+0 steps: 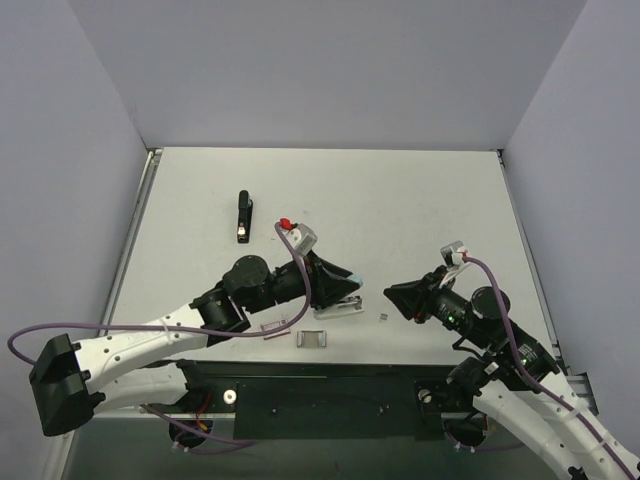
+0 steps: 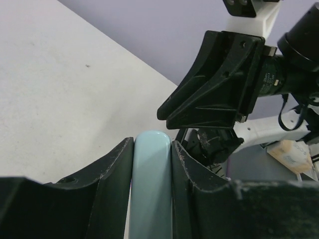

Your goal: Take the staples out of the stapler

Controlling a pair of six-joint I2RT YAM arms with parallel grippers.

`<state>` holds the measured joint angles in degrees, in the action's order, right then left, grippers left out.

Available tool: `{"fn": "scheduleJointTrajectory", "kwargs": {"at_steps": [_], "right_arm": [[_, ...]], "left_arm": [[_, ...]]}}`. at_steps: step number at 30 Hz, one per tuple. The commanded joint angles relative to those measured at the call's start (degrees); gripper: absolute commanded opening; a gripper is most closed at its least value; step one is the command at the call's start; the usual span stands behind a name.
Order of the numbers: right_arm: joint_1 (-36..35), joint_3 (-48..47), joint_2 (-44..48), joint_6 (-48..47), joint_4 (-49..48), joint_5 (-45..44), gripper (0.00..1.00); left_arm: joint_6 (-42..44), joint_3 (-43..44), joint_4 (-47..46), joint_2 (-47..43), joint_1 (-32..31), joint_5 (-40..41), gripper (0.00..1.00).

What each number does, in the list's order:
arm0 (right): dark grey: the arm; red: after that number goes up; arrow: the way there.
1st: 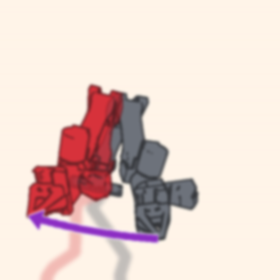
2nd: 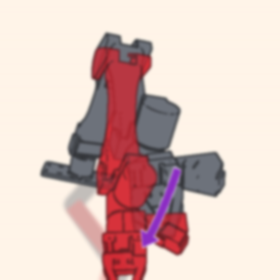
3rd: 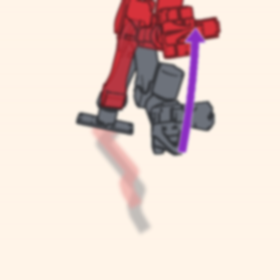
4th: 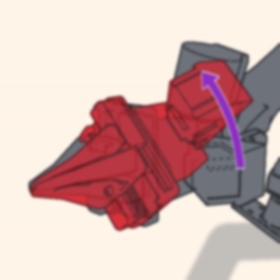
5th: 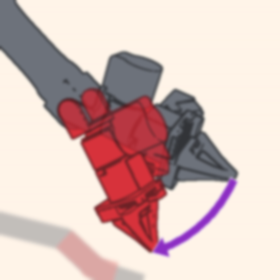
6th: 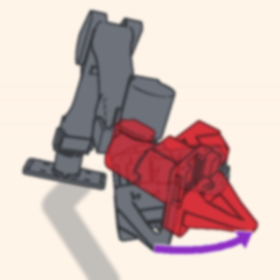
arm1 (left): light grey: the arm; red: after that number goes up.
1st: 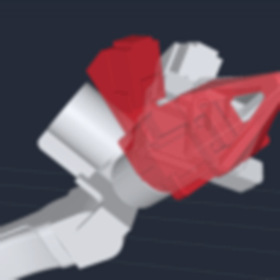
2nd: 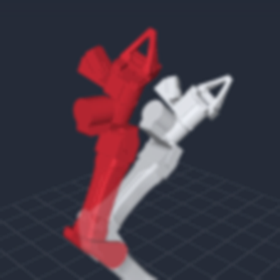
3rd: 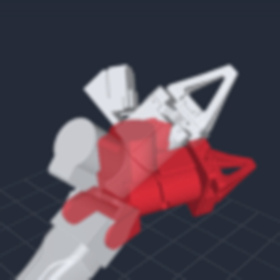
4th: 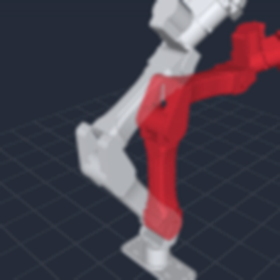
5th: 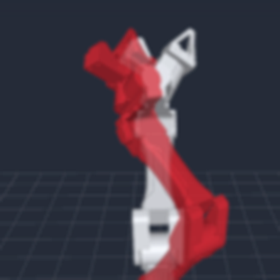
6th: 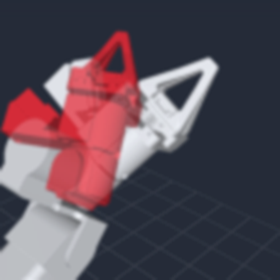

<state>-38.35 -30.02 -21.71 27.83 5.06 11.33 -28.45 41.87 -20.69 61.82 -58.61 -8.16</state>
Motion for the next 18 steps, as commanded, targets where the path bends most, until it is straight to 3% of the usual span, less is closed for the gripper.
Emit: {"fn": "scheduleJointTrajectory", "kwargs": {"at_steps": [1, 6, 18], "right_arm": [[-0.5, -3.0, 0.7, -2.9, 5.4, 9.7, 0.25], [-0.6, -2.9, -0.6, -2.5, 5.6, 17.9, 0.38], [-1.6, 0.4, -1.7, 1.3, 0.5, 25.8, 0.44]], "left_arm": [[-2.0, -1.7, -5.8, -4.5, -0.5, -6.2, 0.00], [-3.2, -4.2, -8.6, -6.5, -0.8, -11.1, 0.00], [-2.6, -8.9, -10.2, -8.2, -2.4, -14.6, 0.00]]}}
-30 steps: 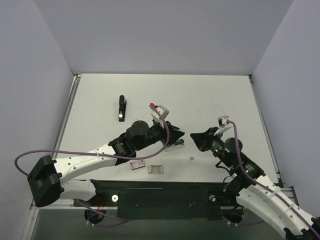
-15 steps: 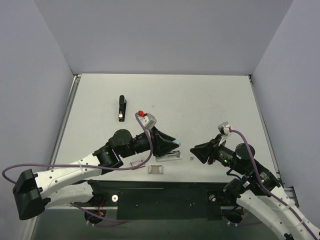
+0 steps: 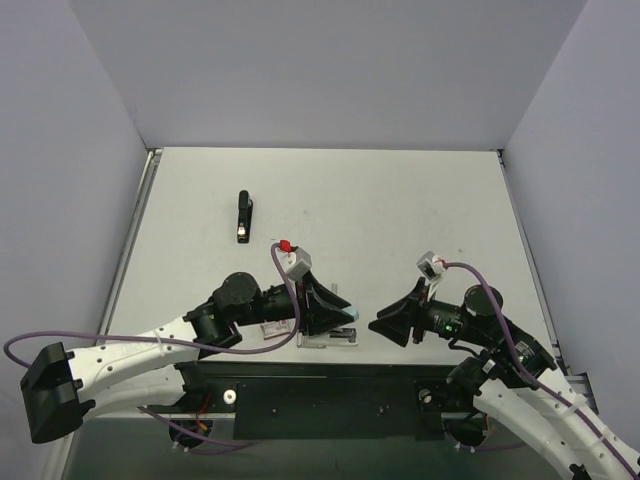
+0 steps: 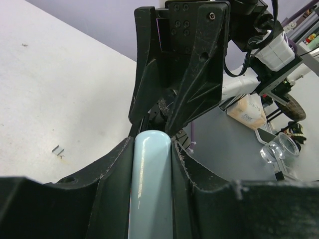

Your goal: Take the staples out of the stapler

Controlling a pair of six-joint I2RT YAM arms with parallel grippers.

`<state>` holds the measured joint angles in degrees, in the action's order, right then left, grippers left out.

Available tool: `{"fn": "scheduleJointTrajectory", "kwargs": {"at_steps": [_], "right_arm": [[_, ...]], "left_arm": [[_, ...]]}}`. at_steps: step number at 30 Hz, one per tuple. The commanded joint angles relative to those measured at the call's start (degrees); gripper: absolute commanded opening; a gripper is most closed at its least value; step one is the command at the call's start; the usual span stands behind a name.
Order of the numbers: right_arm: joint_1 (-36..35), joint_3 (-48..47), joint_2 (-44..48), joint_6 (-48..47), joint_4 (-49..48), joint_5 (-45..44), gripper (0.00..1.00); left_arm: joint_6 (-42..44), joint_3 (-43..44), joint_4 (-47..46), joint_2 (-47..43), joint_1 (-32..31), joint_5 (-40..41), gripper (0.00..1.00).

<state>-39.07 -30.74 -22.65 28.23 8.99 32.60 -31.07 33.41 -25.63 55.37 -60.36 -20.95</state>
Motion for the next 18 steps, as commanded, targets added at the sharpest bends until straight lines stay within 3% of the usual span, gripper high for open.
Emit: {"fn": "scheduleJointTrajectory", "kwargs": {"at_steps": [1, 12, 18], "right_arm": [[-1.2, 1.4, -0.8, 0.8, -3.2, 4.2, 0.45], [-3.1, 7.1, 1.0, -0.9, -0.5, 4.8, 0.46], [-6.9, 9.8, 1.3, 1.2, -0.6, 0.2, 0.45]], "left_arm": [[0.3, -0.4, -5.3, -1.8, -0.8, -2.1, 0.00], [3.6, -3.5, -5.0, 0.6, -2.1, 0.7, 0.00], [3.7, -3.4, -4.7, 1.7, -2.9, 6.8, 0.00]]}}
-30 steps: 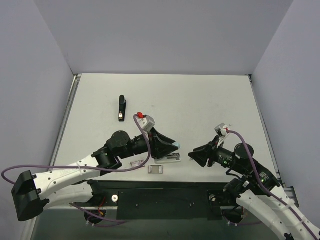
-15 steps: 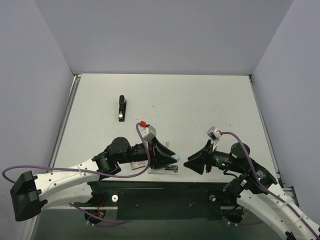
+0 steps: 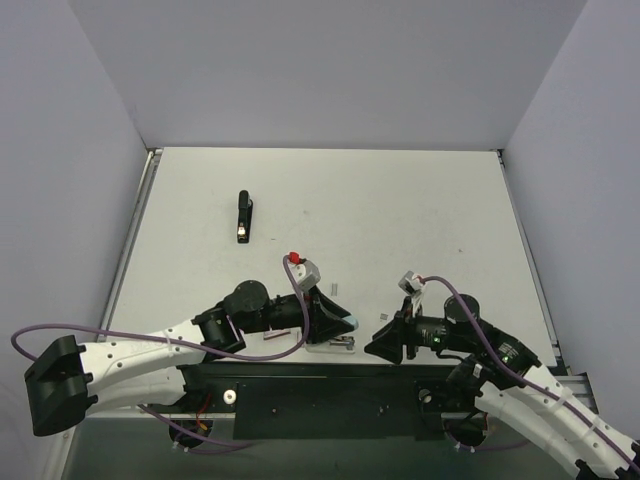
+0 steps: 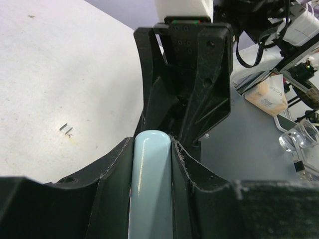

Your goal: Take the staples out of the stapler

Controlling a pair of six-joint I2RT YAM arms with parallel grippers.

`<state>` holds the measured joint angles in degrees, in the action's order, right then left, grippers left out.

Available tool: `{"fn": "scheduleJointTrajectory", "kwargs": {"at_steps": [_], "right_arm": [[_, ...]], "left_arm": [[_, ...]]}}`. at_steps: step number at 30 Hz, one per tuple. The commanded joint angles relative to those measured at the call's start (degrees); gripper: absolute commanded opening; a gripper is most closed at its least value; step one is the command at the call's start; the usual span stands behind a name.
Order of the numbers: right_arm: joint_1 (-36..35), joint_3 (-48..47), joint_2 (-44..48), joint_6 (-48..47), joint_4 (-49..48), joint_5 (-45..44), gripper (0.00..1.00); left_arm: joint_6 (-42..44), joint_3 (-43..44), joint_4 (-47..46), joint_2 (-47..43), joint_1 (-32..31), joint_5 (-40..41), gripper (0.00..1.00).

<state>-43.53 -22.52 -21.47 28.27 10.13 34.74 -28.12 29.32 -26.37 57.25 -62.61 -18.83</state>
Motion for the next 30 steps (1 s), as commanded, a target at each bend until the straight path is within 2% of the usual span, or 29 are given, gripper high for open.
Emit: {"fn": "scheduleJointTrajectory", "kwargs": {"at_steps": [1, 4, 8, 9, 11, 18, 24, 30], "right_arm": [[-3.0, 2.7, 0.1, 2.5, -2.8, -2.9, 0.42], [-6.7, 6.0, 1.0, 5.5, -7.5, -7.3, 0.34], [-9.2, 11.8, 1.4, 10.1, -15.6, -10.3, 0.17], [-9.2, 12.6, 1.3, 11.7, -16.8, -10.6, 0.09], [-9.9, 14.6, 0.8, 13.7, -20.9, -11.1, 0.00], [-11.1, 19.9, 0.9, 21.5, -34.3, -17.0, 0.00], [-11.9, 20.5, -0.5, 25.0, -40.4, -20.1, 0.00], [-13.7, 18.6, -6.7, 25.4, -44.9, -20.1, 0.00]], "left_arm": [[0.9, 0.7, -4.2, -0.3, -0.8, 5.2, 0.00], [1.0, 0.7, -4.7, -0.8, -0.8, 7.0, 0.00], [1.1, 0.5, -4.8, -1.6, -0.8, 7.9, 0.00], [1.0, 0.3, -5.0, -1.8, -0.8, 8.2, 0.00], [1.0, 0.2, -5.0, -2.1, -0.8, 8.7, 0.00], [-0.1, -1.1, -6.0, -3.5, -0.8, 10.6, 0.00], [-1.7, -2.9, -8.3, -4.7, -0.8, 12.4, 0.00], [-1.9, -3.0, -8.9, -4.9, -0.8, 12.4, 0.00]]}}
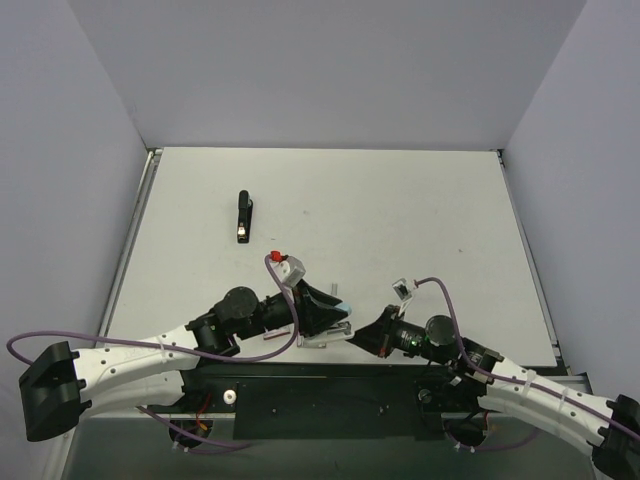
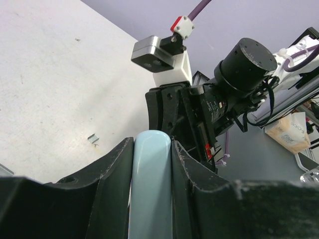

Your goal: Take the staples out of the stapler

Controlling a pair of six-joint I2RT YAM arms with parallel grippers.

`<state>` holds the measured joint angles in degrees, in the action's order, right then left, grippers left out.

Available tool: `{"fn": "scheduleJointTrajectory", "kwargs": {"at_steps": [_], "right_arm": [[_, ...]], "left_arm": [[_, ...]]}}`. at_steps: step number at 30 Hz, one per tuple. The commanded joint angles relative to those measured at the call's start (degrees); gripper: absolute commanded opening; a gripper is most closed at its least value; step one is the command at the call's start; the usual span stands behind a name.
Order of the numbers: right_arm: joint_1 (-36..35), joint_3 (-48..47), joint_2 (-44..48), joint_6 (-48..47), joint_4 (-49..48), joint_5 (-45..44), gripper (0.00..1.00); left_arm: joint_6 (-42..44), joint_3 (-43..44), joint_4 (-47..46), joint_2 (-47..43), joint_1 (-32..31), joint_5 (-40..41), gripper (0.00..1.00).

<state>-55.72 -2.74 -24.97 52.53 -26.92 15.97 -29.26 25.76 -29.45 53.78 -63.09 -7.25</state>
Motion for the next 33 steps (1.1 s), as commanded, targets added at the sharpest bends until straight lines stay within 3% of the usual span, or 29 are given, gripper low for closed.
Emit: {"fn": "scheduleJointTrajectory", "kwargs": {"at_steps": [1, 7, 19, 23, 33], "right_arm": [[-1.8, -1.5, -4.2, 1.3, -8.9, -1.7, 0.00], [-3.6, -4.7, -6.9, -0.2, -10.4, -3.0, 0.00], [-3.5, -16.2, -9.2, -8.2, -3.9, -1.7, 0.00], [-3.7, -21.3, -12.1, -12.9, -1.6, -0.1, 0.00], [-3.6, -33.9, -20.3, -18.5, -0.1, 5.1, 0.00]], "left_arm": [[-0.7, 0.5, -5.9, -1.4, -0.4, 0.7, 0.00], [-1.2, 0.0, -5.9, -1.6, -0.5, 0.1, 0.00], [0.2, -2.2, -9.2, -0.1, -1.1, -4.3, 0.00], [0.1, -1.1, -10.2, 2.6, -1.5, -8.5, 0.00], [1.4, -0.8, -10.9, 4.8, -4.5, -9.0, 0.00]]}}
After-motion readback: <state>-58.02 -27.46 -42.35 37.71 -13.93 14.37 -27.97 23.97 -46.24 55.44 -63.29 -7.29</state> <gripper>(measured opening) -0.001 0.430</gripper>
